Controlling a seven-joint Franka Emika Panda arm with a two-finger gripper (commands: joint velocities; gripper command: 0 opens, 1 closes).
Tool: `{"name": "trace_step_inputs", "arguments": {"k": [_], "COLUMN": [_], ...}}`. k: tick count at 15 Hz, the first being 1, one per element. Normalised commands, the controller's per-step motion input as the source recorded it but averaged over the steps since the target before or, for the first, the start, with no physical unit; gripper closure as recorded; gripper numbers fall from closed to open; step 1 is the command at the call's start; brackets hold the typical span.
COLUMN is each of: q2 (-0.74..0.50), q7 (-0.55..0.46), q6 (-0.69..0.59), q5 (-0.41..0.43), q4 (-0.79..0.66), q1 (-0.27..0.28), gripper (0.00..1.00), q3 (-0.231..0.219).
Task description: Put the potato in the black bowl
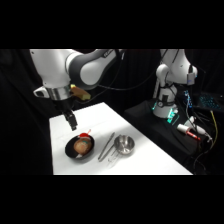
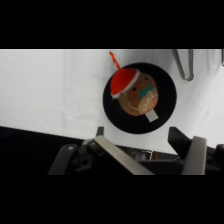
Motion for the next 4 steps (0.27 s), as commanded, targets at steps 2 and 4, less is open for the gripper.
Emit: {"name": "trace_step_inputs", "arguments": {"k": [2,4], "q2": [-0.39,-0.32], "q7": [0.04,0.1], "q6": [-0.17,-0.11], "q5": [0.144,0.131], "q4": [-0.16,-0.17], "q1": [0.012,0.028], "gripper": [0.0,0.0], "q3": [0.011,0.0]}}
